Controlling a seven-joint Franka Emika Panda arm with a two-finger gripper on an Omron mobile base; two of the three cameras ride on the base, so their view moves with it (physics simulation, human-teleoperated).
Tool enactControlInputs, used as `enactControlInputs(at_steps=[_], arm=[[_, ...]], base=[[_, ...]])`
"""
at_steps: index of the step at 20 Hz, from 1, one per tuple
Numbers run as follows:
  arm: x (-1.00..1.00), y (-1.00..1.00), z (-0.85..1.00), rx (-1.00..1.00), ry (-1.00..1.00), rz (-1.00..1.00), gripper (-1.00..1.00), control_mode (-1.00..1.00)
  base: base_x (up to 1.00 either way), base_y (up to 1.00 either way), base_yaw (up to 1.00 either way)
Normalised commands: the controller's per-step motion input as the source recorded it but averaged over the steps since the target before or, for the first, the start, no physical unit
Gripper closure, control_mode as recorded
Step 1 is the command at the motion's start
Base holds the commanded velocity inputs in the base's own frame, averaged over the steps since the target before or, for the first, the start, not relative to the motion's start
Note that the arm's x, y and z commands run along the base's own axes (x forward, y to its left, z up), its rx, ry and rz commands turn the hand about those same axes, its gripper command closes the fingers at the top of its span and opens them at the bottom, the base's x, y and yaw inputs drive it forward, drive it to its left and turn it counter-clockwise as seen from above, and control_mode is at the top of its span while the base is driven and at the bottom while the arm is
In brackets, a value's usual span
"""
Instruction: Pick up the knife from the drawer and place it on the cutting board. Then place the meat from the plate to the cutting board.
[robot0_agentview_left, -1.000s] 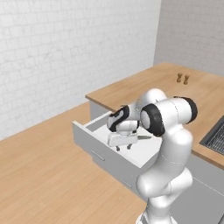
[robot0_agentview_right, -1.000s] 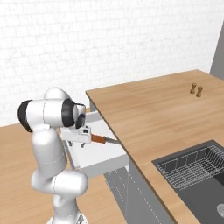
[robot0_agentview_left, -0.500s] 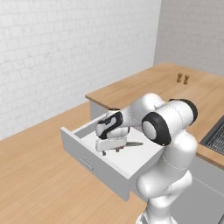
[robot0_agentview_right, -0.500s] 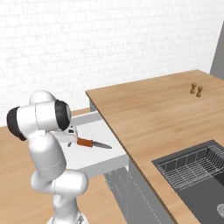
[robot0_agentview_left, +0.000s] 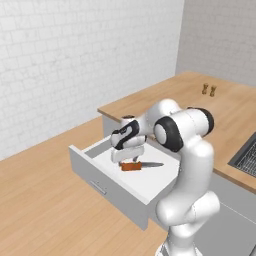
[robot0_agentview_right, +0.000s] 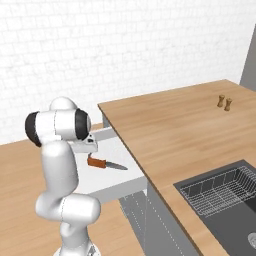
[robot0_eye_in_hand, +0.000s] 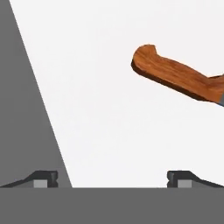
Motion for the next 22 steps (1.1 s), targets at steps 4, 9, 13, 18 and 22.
enactControlInputs(at_steps=[4,9,13,18,22], arm=[[0.62,-0.21,-0.34,-0.14,0.0,0.16,-1.0,-1.0],[0.55,-0.22,-0.44,-0.03,0.01,0.24,-1.0,-1.0],[0.05,-0.22,-0.32,0.0,0.0,0.33,-1.0,-1.0],[-0.04,-0.24,-0.25,0.01,0.0,0.36,-1.0,-1.0],[0.0,-0.19,-0.41,0.05,0.0,0.33,-1.0,-1.0]], base=[[0.0,0.0,0.0],[0.0,0.0,0.0],[0.0,0.0,0.0],[0.0,0.0,0.0],[0.0,0.0,0.0]])
